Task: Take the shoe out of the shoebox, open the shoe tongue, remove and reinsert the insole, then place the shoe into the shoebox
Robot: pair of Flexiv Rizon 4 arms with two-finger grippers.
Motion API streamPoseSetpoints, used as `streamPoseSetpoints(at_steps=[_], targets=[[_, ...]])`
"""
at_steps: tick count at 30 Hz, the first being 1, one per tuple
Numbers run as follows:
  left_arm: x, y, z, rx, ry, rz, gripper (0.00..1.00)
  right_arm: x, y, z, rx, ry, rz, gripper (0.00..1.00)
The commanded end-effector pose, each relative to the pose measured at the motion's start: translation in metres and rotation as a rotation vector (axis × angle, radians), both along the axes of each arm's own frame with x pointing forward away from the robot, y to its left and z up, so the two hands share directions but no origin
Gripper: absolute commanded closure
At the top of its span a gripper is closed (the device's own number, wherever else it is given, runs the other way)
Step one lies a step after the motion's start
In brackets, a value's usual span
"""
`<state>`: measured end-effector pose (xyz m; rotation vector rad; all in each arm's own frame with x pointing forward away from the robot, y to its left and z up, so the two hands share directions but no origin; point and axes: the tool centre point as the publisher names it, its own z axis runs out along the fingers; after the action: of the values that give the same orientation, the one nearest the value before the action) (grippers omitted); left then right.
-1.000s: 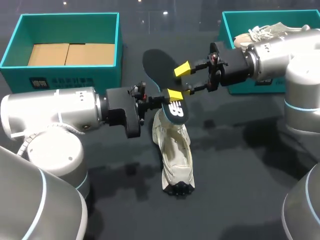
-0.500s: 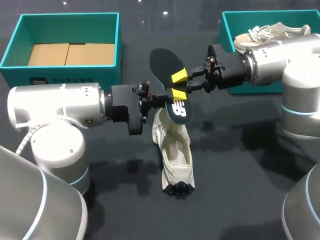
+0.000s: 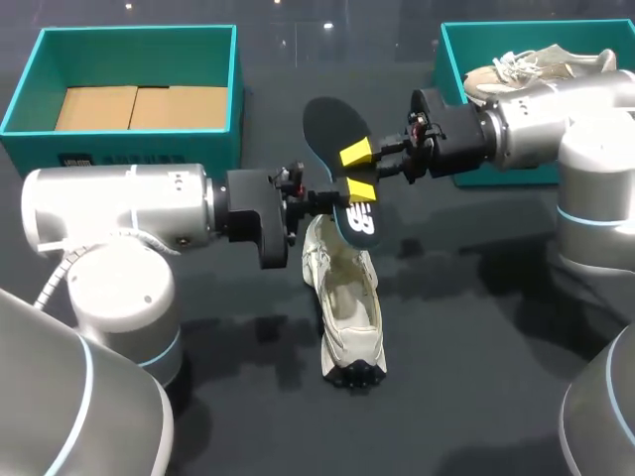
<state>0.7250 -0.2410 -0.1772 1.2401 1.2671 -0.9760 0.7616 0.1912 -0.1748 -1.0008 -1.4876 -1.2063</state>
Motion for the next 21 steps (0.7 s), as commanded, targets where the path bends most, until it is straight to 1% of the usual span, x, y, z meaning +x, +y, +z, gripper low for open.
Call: streamPoseSetpoints(at_steps=[1, 3, 5, 7, 9, 12, 14, 15, 21], targets=[[-0.0008, -0.0044, -0.0009, 0.001, -0.004, 0.007, 1.00, 0.0014, 0.0024, -0.0020, 0.004, -0.002, 0.006, 0.69], [-0.0011, -0.0050, -0.0010, 0.002, -0.006, 0.008, 1.00, 0.0019, 0.0025, -0.0030, 0.005, -0.001, 0.006, 0.71], [-0.0017, -0.0053, -0.0018, 0.002, -0.006, 0.009, 1.00, 0.0021, 0.0026, -0.0034, 0.006, 0.001, 0.007, 0.76], [-0.0022, -0.0052, -0.0026, 0.002, -0.005, 0.012, 1.00, 0.0021, 0.0026, -0.0036, 0.007, 0.001, 0.009, 0.79], [-0.0027, -0.0049, -0.0033, 0.002, -0.005, 0.015, 1.00, 0.0022, 0.0027, -0.0037, 0.008, 0.001, 0.009, 0.85], [-0.0033, -0.0042, -0.0037, 0.001, -0.005, 0.016, 1.00, 0.0024, 0.0029, -0.0041, 0.008, 0.001, 0.009, 0.90], [-0.0035, -0.0036, -0.0037, 0.000, -0.007, 0.018, 1.00, 0.0025, 0.0032, -0.0043, 0.008, 0.000, 0.009, 0.98], [-0.0036, -0.0032, -0.0037, -0.001, -0.008, 0.020, 1.00, 0.0026, 0.0034, -0.0044, 0.009, 0.000, 0.009, 1.00], [-0.0046, -0.0023, -0.0048, 0.005, -0.012, 0.020, 1.00, 0.0014, 0.0056, -0.0052, 0.011, -0.003, 0.012, 1.00]])
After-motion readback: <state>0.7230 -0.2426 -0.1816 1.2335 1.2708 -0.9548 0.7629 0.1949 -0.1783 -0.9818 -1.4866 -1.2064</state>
